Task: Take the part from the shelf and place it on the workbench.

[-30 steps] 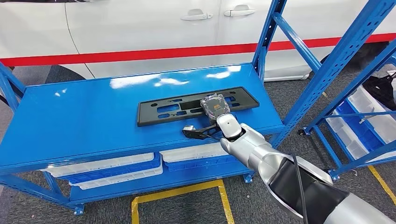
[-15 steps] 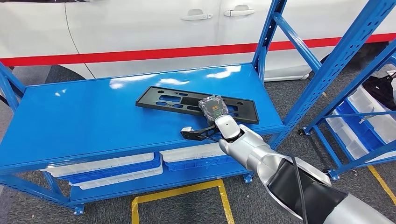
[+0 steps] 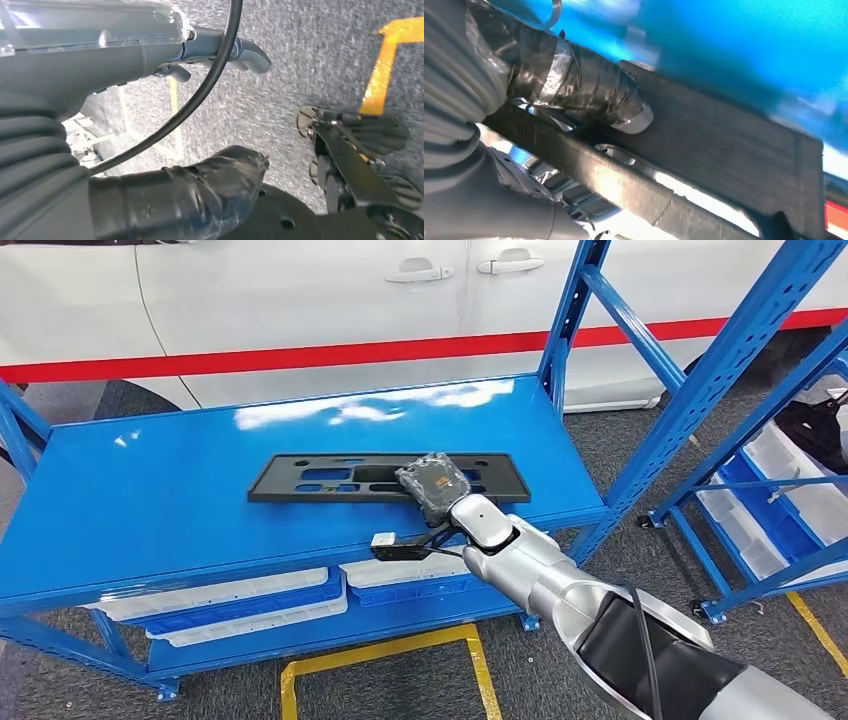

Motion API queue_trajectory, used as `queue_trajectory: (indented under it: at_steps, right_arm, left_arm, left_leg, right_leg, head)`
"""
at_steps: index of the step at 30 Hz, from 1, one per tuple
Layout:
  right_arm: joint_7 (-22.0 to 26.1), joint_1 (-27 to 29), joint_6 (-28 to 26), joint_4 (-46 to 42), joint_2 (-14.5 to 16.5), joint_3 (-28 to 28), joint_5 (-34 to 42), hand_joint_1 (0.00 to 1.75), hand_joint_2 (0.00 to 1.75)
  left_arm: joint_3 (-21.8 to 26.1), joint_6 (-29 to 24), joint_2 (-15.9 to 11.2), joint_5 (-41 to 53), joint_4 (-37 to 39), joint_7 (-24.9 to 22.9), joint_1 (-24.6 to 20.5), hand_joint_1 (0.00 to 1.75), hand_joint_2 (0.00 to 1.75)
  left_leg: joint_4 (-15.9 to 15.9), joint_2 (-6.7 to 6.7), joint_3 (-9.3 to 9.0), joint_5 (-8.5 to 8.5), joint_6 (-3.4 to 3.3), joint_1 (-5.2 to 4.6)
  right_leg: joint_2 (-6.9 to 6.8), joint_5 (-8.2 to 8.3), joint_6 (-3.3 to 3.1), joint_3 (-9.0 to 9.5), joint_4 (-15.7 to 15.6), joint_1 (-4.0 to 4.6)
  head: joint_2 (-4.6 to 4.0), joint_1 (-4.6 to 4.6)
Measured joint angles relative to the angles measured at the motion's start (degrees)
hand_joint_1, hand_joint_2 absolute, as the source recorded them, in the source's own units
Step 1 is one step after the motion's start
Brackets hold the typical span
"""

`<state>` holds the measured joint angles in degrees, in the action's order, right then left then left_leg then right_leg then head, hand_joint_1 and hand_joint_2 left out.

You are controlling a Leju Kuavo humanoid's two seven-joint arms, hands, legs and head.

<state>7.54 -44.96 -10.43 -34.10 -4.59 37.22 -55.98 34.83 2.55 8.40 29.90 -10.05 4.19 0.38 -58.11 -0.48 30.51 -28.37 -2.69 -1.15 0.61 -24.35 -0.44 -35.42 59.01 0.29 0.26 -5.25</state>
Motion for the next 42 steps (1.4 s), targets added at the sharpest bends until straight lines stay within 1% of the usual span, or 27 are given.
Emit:
queue_trajectory:
  at_steps: [6,9,10,12,14,15,16,17,18,20,21,23,25,26,27,29,30,31,32,34,35,36,37,39,40,41,42]
  right_arm:
    - [0.0,3.7,1.9,-22.1,-3.4,0.0,3.6,1.75,1.75]
    - [0.0,4.6,2.0,-28.1,-4.6,0.0,3.7,1.75,1.75]
    - [0.0,4.8,2.0,-29.4,-5.0,-0.1,3.7,1.75,1.75]
    - [0.0,5.1,2.0,-31.2,-5.6,-0.3,3.7,1.75,1.75]
    - [0.0,5.6,2.1,-32.3,-6.1,-0.4,3.7,1.75,1.75]
    - [0.0,5.9,2.1,-32.7,-6.3,-0.4,3.7,1.75,1.75]
    - [0.0,6.2,2.1,-33.0,-6.4,-0.4,3.7,1.75,1.75]
    - [0.0,6.4,2.1,-33.2,-6.6,-0.4,3.7,1.75,1.75]
    - [0.0,6.5,2.1,-33.5,-6.7,-0.4,3.7,1.75,1.75]
    - [0.2,6.4,2.0,-34.1,-7.0,-0.4,4.0,1.75,1.75]
    - [0.3,6.4,1.9,-34.5,-7.2,-0.4,4.3,1.75,1.75]
    - [0.6,6.5,1.9,-35.9,-7.8,-0.4,5.1,1.75,1.75]
    - [0.4,6.6,2.1,-37.8,-8.7,-0.4,5.7,1.75,1.75]
    - [0.3,6.6,2.2,-38.7,-9.1,-0.4,6.0,1.75,1.75]
    - [0.1,6.6,2.3,-39.5,-9.4,-0.4,6.3,1.75,1.75]
    - [0.0,6.7,2.7,-40.7,-10.1,-0.5,6.7,1.75,1.75]
    - [0.0,6.8,3.0,-41.1,-10.4,-0.5,6.9,1.75,1.75]
    - [-0.1,7.0,3.6,-41.4,-10.7,-0.5,7.3,1.75,1.75]
    - [-0.1,7.3,4.0,-41.7,-10.9,-0.5,7.8,1.75,1.75]
    - [0.7,8.3,4.0,-41.6,-11.1,-0.7,8.7,1.75,1.75]
    - [1.4,9.1,3.2,-41.2,-11.1,-0.9,8.8,1.75,1.75]
    - [2.1,9.7,2.3,-40.8,-11.2,-1.0,8.8,1.75,1.75]
    - [2.6,10.2,1.6,-40.3,-11.2,-1.0,8.8,1.75,1.75]
    - [2.9,10.8,1.0,-39.6,-11.5,-1.0,9.0,1.75,1.75]
    - [2.7,11.0,1.0,-39.4,-11.7,-1.1,9.2,1.75,1.75]
    - [2.5,11.3,1.0,-39.3,-11.9,-1.1,9.4,1.75,1.75]
    - [2.3,11.5,1.0,-39.2,-12.2,-1.1,9.6,1.75,1.75]
  left_arm:
    - [0.5,-1.1,0.0,0.3,0.0,-1.0,0.1,0.0,1.75]
    - [0.5,-1.2,0.0,0.3,0.0,-1.0,0.1,0.0,1.75]
    - [0.5,-1.2,0.0,0.4,0.0,-1.0,0.0,0.0,1.75]
    - [0.6,-1.2,0.0,0.4,0.0,-1.0,0.0,0.0,1.75]
    - [0.7,-1.2,0.0,0.5,0.0,-1.0,0.0,0.0,1.75]
    - [0.7,-1.2,0.0,0.5,0.0,-1.0,0.0,0.0,1.75]
    - [0.7,-1.2,0.0,0.5,0.0,-1.0,0.0,0.0,1.75]
    - [0.8,-1.2,0.0,0.5,-0.1,-1.0,0.0,0.0,1.75]
    - [0.8,-1.2,0.0,0.5,-0.1,-1.0,0.0,0.0,1.75]
    - [0.9,-1.2,0.1,0.5,-0.2,-1.0,0.1,0.0,1.75]
    - [0.9,-1.2,0.2,0.6,-0.2,-1.1,0.1,0.0,1.75]
    - [0.9,-1.2,0.3,0.9,-0.2,-1.1,0.0,0.0,1.75]
    - [0.9,-1.2,0.2,1.2,-0.2,-1.1,-0.1,0.0,1.75]
    - [0.9,-1.2,0.2,1.3,-0.2,-1.1,-0.1,0.0,1.75]
    - [1.0,-1.2,0.2,1.4,-0.3,-1.1,-0.1,0.0,1.75]
    - [1.0,-1.1,0.1,1.6,-0.3,-1.0,-0.1,0.0,1.75]
    - [1.0,-1.0,0.1,1.7,-0.3,-1.1,-0.1,0.0,1.75]
    - [1.1,-1.1,0.0,1.8,-0.3,-1.6,0.0,0.0,1.75]
    - [1.1,-1.4,-0.1,2.0,-0.3,-2.6,0.0,0.0,1.75]
    - [1.2,-1.9,-0.5,2.3,-0.3,-5.1,0.2,0.0,1.75]
    - [1.3,-2.0,-0.7,2.4,-0.3,-6.0,0.4,0.0,1.75]
    - [1.3,-2.0,-0.8,2.5,-0.3,-6.5,0.7,0.0,1.75]
    - [1.4,-1.9,-0.9,2.5,-0.3,-6.8,0.9,0.0,1.75]
    - [1.4,-1.6,-1.1,2.8,-0.4,-7.2,1.4,0.0,1.75]
    - [1.5,-1.3,-1.1,3.0,-0.6,-7.5,1.6,0.0,1.75]
    - [1.5,-1.1,-1.2,3.2,-0.8,-7.6,1.7,0.0,1.75]
    - [1.5,-1.0,-1.2,3.5,-1.0,-7.8,1.9,0.0,1.75]
  left_leg:
    - [-0.1,-0.11,0.18,-0.04,-0.16,-0.15]
    - [0.3,-0.04,0.02,0.29,-0.75,-0.03]
    - [0.6,0.04,-0.12,0.51,-1.06,0.1]
    - [1.0,0.23,-0.31,0.81,-1.51,0.31]
    - [1.0,0.28,-0.29,0.79,-1.61,0.29]
    - [1.0,0.25,-0.33,0.73,-1.61,0.28]
    - [1.0,0.19,-0.43,0.63,-1.59,0.27]
    - [0.9,0.12,-0.61,0.5,-1.55,0.25]
    - [0.8,0.06,-0.85,0.3,-1.46,0.21]
    - [0.6,0.0,-1.03,-0.13,-1.1,0.13]
    - [0.5,0.0,-0.99,-0.25,-0.81,0.16]
    - [0.5,0.0,-0.87,-0.26,-0.2,0.3]
    - [0.2,0.03,-0.72,-0.96,0.52,0.28]
    - [-1.0,0.06,-0.27,-2.04,0.95,0.28]
    - [-3.3,0.1,0.66,-3.69,1.42,0.4]
    - [-10.4,0.13,3.68,-7.38,2.3,1.03]
    - [-13.4,0.14,5.01,-8.39,2.7,1.39]
    - [-14.8,0.16,5.59,-8.32,3.08,1.75]
    - [-14.0,0.18,5.11,-7.11,3.46,2.09]
    - [-7.1,0.25,1.58,-3.59,4.27,2.69]
    - [-3.8,0.13,-0.09,-2.31,4.32,2.72]
    - [-1.6,-0.01,-1.08,-1.67,4.19,2.67]
    - [-0.7,-0.18,-1.27,-1.59,3.86,2.54]
    - [-0.8,-0.36,-0.65,-1.01,2.71,2.32]
    - [-0.8,-0.3,-0.29,-0.64,2.06,2.31]
    - [-0.7,-0.21,0.15,-0.13,1.37,2.28]
    - [-0.6,-0.13,0.71,0.41,0.73,2.29]
  right_leg:
    - [-0.14,0.04,0.2,-0.08,-0.1,-0.17]
    - [-0.15,0.01,0.68,-0.04,-0.1,-0.19]
    - [-0.16,-0.55,0.88,-0.31,0.5,-0.15]
    - [-0.22,-3.38,1.19,-2.42,5.2,-0.2]
    - [-0.26,-6.78,1.38,-6.16,13.1,-0.33]
    - [-0.27,-7.35,1.41,-7.56,15.8,-0.41]
    - [-0.28,-6.76,1.38,-8.06,16.5,-0.46]
    - [-0.28,-5.09,1.25,-7.4,15.0,-0.48]
    - [-0.26,-2.7,0.96,-5.71,11.3,-0.42]
    - [-0.24,0.24,0.17,-1.93,3.9,-0.08]
    - [-0.25,0.72,-0.13,-0.81,1.7,0.16]
    - [-0.34,0.55,-0.39,-0.32,0.5,0.49]
    - [-0.52,0.67,-0.72,0.09,-0.6,0.01]
    - [-0.62,0.79,-0.93,0.31,-1.2,-0.32]
    - [-0.71,0.92,-1.11,0.42,-1.7,-0.63]
    - [-0.78,1.07,-1.2,0.19,-1.7,-0.82]
    - [-0.84,1.13,-1.11,-0.03,-1.6,-0.95]
    - [-0.91,1.21,-0.98,-0.3,-1.3,-1.12]
    - [-0.96,1.29,-0.8,-0.61,-1.1,-1.34]
    - [-0.97,1.41,-0.22,-1.29,-0.4,-1.82]
    - [-0.92,1.51,0.22,-1.66,0.0,-1.94]
    - [-0.83,1.71,0.73,-1.98,0.2,-1.96]
    - [-0.73,2.01,1.24,-2.23,0.4,-1.89]
    - [-0.59,2.7,2.17,-2.52,0.2,-1.94]
    - [-0.6,2.43,2.49,-2.77,0.3,-2.05]
    - [-0.63,1.19,2.71,-3.31,1.2,-2.16]
    - [-0.66,-0.94,2.81,-4.17,3.1,-2.2]
  head:
    - [0.0,0.0]
    - [0.0,0.0]
    - [-0.01,-0.01]
    - [-0.02,-0.02]
    - [-0.02,-0.01]
    - [-0.01,-0.01]
    - [-0.01,-0.02]
    - [-0.01,-0.02]
    - [-0.01,-0.02]
    - [0.0,-0.01]
    - [0.0,0.0]
    - [0.01,-0.01]
    - [-0.01,-0.02]
    - [-0.01,0.0]
    - [-0.01,0.0]
    - [0.0,0.02]
    - [0.0,0.01]
    - [0.0,0.01]
    - [0.0,0.02]
    - [0.0,0.02]
    - [0.0,0.01]
    - [0.0,0.01]
    - [0.0,-0.01]
    - [-0.01,-0.02]
    - [-0.01,-0.03]
    - [-0.01,-0.02]
    - [-0.01,-0.03]
